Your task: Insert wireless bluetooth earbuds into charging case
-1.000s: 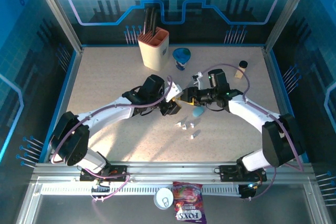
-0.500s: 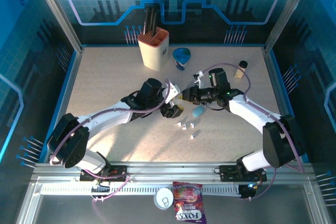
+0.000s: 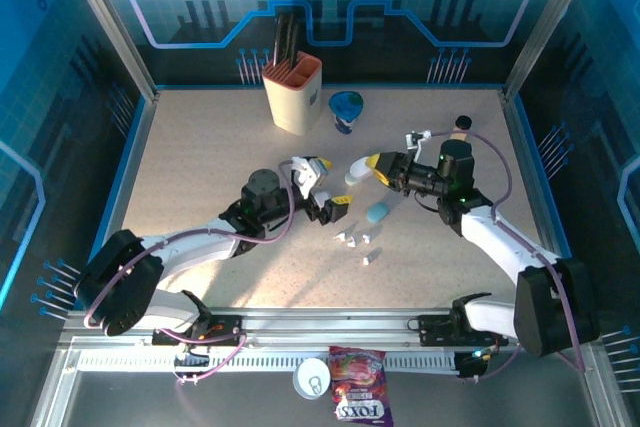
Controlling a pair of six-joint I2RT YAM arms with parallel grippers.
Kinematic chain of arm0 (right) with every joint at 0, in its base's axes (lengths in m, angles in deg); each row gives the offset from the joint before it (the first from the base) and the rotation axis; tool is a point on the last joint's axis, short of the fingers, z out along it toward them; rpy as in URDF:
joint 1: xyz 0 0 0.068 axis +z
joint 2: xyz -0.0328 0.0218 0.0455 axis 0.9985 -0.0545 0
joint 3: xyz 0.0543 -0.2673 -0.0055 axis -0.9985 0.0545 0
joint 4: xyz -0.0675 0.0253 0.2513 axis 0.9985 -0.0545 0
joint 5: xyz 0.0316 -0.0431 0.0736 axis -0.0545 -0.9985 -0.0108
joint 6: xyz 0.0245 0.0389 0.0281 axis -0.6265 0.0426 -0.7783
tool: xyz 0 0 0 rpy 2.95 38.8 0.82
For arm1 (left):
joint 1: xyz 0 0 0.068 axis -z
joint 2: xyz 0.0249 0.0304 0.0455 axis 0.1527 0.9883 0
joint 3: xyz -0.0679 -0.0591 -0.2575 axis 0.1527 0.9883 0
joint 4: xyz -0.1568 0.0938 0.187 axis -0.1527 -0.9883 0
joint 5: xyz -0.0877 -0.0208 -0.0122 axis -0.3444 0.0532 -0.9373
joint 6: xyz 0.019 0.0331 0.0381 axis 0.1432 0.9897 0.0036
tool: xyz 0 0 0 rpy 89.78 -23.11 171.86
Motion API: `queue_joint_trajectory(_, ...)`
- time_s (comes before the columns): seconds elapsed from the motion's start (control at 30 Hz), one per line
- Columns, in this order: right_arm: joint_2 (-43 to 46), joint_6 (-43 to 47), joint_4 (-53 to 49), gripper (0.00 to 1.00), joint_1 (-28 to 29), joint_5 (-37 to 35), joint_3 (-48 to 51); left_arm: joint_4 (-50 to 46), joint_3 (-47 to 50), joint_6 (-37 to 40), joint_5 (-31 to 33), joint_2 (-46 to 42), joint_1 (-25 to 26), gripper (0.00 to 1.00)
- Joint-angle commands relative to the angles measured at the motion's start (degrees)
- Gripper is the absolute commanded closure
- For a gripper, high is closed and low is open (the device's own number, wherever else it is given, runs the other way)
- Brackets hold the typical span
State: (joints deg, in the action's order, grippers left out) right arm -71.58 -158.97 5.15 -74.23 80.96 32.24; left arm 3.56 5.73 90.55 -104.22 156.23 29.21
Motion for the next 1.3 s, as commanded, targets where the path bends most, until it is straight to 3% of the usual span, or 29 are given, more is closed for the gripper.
queue_joint_trajectory(0.0, 2.6, -10.6, 12.2, 0.77, -0.8, 0.7, 1.9, 14.2, 1.3, -2.8, 0.9, 1.5, 0.3, 0.07)
queue_joint_trajectory(0.2, 5.0, -18.5, 19.4, 0.78, -0.6, -0.9, 3.9, 26.4, -0.1, -3.8, 0.7, 7.1, 0.8, 0.12)
queue_joint_trajectory(0.43, 6.9, -23.3, 23.3, 0.79, 0.8, -2.2, 3.7, 33.6, -4.8, -6.4, -1.1, 13.9, 1.3, 0.19)
queue_joint_trajectory(0.73, 8.2, -22.9, 22.4, 0.78, 1.9, -3.1, 3.2, 34.8, -8.1, -7.5, -2.5, 16.7, 2.8, 0.25)
queue_joint_trajectory(1.27, 6.2, -24.0, 25.0, 0.78, 3.4, -3.6, 3.4, 35.5, -11.2, -9.9, -3.8, 18.2, 3.0, 0.47)
